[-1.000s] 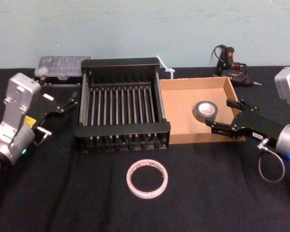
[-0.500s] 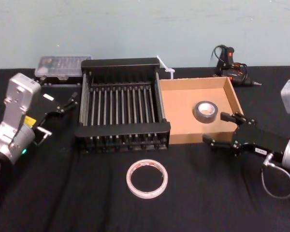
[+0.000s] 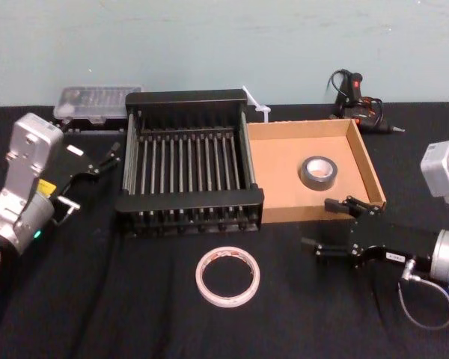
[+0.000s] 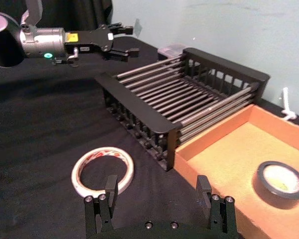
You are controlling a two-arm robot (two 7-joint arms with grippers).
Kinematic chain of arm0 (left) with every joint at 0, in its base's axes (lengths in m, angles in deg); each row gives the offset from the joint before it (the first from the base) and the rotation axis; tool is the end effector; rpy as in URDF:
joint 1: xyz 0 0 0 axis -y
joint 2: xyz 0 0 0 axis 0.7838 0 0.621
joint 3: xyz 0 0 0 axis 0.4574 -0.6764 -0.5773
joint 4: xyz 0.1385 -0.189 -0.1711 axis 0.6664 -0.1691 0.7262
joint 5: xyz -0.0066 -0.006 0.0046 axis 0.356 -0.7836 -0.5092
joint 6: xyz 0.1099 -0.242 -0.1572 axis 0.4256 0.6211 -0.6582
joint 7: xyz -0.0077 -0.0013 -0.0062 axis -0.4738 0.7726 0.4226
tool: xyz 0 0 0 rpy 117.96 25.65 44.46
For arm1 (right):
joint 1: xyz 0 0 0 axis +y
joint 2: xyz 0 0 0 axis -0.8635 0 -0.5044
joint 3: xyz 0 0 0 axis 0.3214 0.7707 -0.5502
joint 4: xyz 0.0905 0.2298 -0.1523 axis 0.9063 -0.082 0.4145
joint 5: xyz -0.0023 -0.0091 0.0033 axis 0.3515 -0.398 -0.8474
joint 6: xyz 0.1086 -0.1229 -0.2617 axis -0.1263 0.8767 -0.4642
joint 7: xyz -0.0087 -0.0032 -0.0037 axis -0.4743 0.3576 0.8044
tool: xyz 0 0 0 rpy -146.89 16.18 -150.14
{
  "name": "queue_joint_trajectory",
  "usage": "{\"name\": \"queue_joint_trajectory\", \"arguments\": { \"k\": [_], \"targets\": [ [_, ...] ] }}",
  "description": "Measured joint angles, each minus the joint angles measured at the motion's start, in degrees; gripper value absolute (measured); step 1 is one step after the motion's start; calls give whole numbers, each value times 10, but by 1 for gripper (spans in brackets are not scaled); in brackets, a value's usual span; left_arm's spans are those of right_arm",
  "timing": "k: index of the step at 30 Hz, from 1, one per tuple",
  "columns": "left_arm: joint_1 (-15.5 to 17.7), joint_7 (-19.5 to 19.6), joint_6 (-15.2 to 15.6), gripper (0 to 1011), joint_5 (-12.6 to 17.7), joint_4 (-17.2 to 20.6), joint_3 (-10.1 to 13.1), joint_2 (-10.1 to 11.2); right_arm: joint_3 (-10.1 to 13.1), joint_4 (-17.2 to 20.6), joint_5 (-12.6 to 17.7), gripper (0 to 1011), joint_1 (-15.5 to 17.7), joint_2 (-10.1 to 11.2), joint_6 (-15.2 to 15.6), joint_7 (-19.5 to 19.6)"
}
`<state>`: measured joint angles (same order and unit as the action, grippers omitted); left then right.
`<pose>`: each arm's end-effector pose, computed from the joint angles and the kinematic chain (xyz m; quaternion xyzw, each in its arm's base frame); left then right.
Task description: Pick up the white tape and place it into the black box , Pick up the silver tape and place it into the brown box.
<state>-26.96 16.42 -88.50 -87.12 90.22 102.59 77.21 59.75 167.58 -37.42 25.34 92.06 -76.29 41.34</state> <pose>0.3580 0.0827 -0.3023 0.1416 -0.1325 0.5799 0.7913 0.3273 -0.0916 -0.2686 -0.1406 0.0438 -0.2762 0.9497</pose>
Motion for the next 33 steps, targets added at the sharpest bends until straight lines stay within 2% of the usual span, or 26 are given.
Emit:
{"name": "queue_joint_trajectory", "arguments": {
  "k": [12, 26, 33],
  "targets": [
    [0, 0, 0, 1001, 0, 0, 0, 0, -39, -7, -1, 1002, -30, 0, 28, -2],
    [0, 0, 0, 1001, 0, 0, 0, 0, -94, -35, -9, 1002, -86, -25, 85, 1],
    [0, 0, 0, 1002, 0, 0, 0, 0, -113, -47, -19, 1002, -103, -33, 93, 5]
  ]
}}
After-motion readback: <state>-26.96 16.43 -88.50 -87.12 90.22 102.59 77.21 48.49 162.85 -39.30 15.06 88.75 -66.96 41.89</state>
